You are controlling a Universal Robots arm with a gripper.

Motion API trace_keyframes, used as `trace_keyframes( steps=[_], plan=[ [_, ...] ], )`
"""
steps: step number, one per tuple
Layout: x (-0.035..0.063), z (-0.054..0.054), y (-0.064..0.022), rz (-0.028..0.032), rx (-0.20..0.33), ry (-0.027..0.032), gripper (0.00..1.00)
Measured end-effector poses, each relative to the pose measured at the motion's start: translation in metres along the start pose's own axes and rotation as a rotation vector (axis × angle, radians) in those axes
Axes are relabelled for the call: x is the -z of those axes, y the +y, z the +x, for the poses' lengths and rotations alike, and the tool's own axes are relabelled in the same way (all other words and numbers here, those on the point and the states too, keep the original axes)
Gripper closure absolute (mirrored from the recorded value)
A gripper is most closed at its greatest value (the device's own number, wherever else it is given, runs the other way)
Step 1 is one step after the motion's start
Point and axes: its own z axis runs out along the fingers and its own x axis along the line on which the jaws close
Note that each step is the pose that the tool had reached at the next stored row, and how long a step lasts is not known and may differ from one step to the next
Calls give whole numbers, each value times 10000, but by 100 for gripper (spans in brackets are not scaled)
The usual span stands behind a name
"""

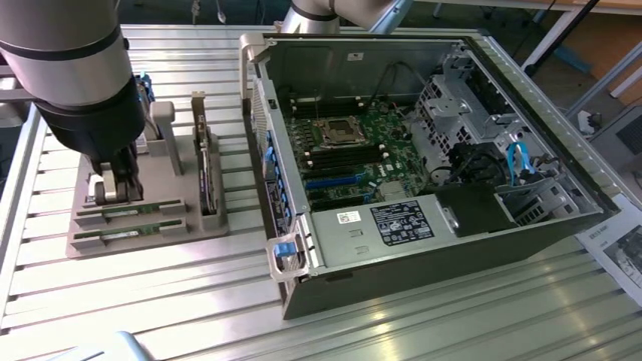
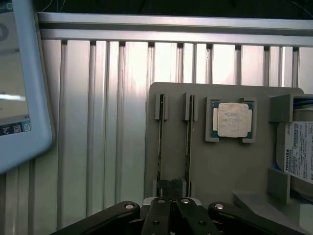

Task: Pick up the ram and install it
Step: 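Pick up the ram and move it above insertion slot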

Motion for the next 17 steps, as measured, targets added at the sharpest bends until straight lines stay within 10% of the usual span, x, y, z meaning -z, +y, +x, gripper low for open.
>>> trace_keyframes(
  steps=[17],
  plan=[
    [-177, 52, -1, 0, 123, 5, 90]
  ],
)
